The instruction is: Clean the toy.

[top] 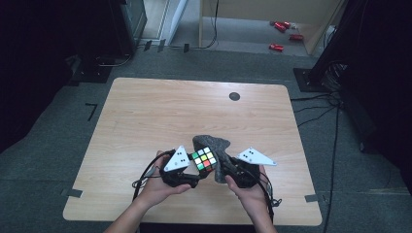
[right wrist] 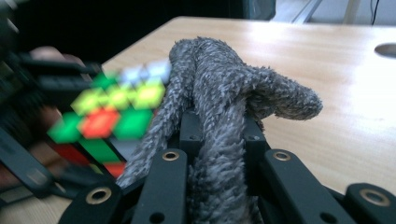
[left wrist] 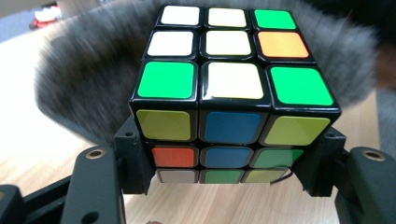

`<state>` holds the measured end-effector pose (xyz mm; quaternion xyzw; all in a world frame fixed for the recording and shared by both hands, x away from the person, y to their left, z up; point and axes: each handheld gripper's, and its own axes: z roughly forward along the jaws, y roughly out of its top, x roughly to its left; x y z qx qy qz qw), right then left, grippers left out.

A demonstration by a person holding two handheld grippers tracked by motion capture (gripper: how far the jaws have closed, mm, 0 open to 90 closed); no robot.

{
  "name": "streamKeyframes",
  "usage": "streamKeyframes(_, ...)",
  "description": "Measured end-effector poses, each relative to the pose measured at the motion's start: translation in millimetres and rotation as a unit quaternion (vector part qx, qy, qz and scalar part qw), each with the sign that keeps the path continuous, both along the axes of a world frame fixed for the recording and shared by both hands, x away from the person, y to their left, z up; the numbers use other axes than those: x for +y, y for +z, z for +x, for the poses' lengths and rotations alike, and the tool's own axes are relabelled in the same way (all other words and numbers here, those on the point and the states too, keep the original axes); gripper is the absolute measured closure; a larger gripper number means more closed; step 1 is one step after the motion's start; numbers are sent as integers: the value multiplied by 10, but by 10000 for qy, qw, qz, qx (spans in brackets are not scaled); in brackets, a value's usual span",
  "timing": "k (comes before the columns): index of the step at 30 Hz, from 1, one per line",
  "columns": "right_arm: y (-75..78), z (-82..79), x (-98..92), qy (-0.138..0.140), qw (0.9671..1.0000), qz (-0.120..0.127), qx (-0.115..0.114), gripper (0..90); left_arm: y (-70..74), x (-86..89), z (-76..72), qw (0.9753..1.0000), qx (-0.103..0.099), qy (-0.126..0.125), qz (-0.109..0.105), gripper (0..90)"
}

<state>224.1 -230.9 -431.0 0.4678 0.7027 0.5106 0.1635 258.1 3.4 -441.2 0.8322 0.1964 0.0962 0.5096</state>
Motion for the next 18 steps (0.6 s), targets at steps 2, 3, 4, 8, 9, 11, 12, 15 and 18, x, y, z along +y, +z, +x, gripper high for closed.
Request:
streamKeyframes(2,-27,1,17,8,10000,-42,43,779,4,42,29,10000,3,30,14,349)
streamKeyframes(3,-26,-5,28,18,10000,-57,47,779,-4,61,43,10000,7,45,27,349)
streamKeyframes(4,-18,-12,41,36,10000,-76,26,779,-18,80,60,10000,-1,79,56,349)
streamKeyframes(8,56,-55,77,73,9999,-49,-124,779,-58,82,71,9999,48,81,116,349)
streamKeyframes(9,68,-58,74,67,9999,-40,-154,779,-58,82,71,9999,48,81,116,350)
streamKeyframes(11,82,-60,63,49,9998,-15,-196,779,-76,42,39,9998,28,6,189,349)
streamKeyframes(12,81,-48,35,27,9998,91,-174,778,-73,-12,-8,9997,-63,-69,228,350)
streamKeyframes(15,22,-18,1,-9,9998,193,-101,780,-37,-18,-6,9998,-67,-63,174,349)
streamKeyframes(18,-52,3,12,-29,9998,147,89,782,-20,40,37,9999,-22,44,133,349)
